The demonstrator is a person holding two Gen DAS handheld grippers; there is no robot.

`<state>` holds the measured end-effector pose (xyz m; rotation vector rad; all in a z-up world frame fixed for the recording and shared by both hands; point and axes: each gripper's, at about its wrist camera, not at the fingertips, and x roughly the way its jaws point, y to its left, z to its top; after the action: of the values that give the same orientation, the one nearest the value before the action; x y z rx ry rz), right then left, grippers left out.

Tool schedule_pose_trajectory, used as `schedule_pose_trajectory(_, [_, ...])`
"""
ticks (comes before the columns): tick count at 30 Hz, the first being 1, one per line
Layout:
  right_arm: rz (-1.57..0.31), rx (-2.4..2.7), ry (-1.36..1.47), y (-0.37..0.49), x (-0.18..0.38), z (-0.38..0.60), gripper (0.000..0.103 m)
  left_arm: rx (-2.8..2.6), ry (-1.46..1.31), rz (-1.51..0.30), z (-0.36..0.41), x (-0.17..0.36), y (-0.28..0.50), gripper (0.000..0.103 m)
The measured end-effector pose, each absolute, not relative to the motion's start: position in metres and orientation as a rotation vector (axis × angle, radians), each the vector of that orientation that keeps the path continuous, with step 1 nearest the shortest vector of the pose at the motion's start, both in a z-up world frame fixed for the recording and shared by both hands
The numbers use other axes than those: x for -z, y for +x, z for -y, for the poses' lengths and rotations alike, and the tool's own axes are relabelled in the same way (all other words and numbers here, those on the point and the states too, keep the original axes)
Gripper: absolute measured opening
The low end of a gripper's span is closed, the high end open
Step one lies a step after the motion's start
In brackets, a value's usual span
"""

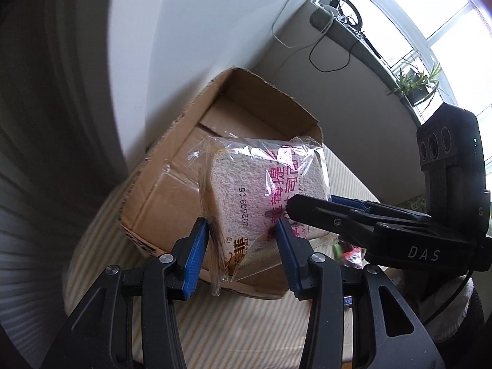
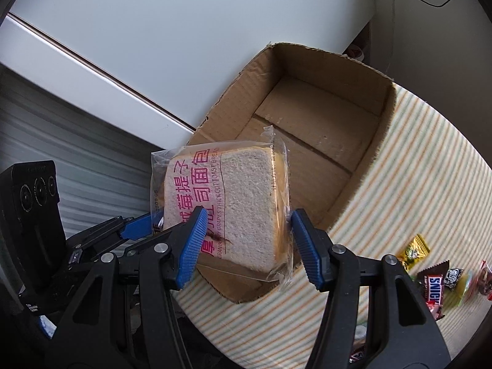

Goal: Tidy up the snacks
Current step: 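Carry the bagged bread with the left tool into the cardboard box and release, then grasp the Snickers bar with the right tool while the left tool reaches the candy bag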

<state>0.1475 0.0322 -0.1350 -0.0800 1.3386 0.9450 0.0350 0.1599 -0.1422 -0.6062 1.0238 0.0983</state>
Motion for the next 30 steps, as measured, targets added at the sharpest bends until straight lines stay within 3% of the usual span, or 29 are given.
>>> schedule_pose_trajectory(18, [-1.295, -0.903, -0.101, 0.140, 0.118, -0.017, 0.060, -0.123, -0.543, -1.002, -0.166, 0.140, 0.024, 0.044])
schedule_pose_trajectory(30, [-1.152, -0.740, -0.171, 0.122, 0.106, 0.071, 0.060, -0.024, -0.289, -0.975, -0.115, 0.128, 0.009, 0.044])
